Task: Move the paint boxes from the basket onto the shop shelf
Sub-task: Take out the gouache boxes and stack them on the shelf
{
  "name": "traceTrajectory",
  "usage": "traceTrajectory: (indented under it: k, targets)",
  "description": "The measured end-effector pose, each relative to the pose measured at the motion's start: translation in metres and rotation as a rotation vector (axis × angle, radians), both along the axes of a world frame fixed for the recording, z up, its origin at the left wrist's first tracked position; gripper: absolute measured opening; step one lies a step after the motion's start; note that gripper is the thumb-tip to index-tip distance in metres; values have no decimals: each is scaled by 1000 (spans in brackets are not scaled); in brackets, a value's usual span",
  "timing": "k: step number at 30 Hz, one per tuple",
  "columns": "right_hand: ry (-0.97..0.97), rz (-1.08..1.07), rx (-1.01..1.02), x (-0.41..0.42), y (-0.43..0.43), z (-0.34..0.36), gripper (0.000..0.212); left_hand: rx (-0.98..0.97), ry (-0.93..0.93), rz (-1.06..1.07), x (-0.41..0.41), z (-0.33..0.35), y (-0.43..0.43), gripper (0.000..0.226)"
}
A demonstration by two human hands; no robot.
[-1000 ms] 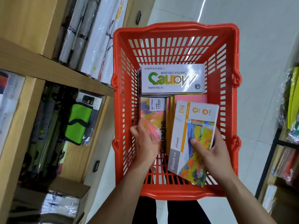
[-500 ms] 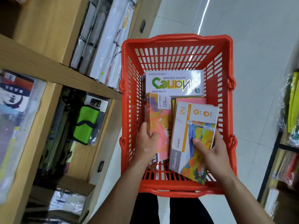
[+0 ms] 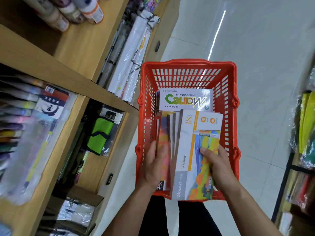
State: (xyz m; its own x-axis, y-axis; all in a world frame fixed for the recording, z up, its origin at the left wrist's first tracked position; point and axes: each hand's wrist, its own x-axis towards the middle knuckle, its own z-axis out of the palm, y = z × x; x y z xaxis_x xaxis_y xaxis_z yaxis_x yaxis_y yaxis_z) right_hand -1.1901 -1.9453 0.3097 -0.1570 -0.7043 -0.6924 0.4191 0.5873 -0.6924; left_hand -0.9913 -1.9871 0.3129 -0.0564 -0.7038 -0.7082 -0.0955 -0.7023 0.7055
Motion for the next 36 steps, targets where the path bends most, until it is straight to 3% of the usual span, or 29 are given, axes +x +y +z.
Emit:
traceTrajectory:
  k: [6, 10, 14, 18, 23, 26, 28, 31, 36]
  targets:
    - [-38, 76, -25, 17, -31, 42, 33, -90, 217, -25, -6, 52, -6, 95]
    - [23, 206, -77, 29, -51, 88, 49, -136, 215, -28, 7, 94, -10, 82]
    - [62, 313, -189, 54, -67, 144, 44, -244, 138, 9, 33, 148, -15, 67]
    - [51, 449, -310, 84, -73, 198, 40, -293, 115, 112, 63, 206, -10, 73]
    - [-1, 649, -473, 127, -64, 261, 57, -491, 28, 311, 105, 279, 20, 62]
    - [-73, 769, -537, 161, -48, 300, 68, -621, -5, 397, 136, 316, 49, 69]
    - [-79, 816, -598, 189, -37, 327, 61, -690, -36, 443, 157, 338, 69, 73]
    - [-28, 806, -729, 238, -29, 359, 49, -820, -248, 545, 197, 362, 87, 56]
    - [108, 810, -809, 331, -51, 402, 30, -756, -445, 719, 274, 389, 73, 24]
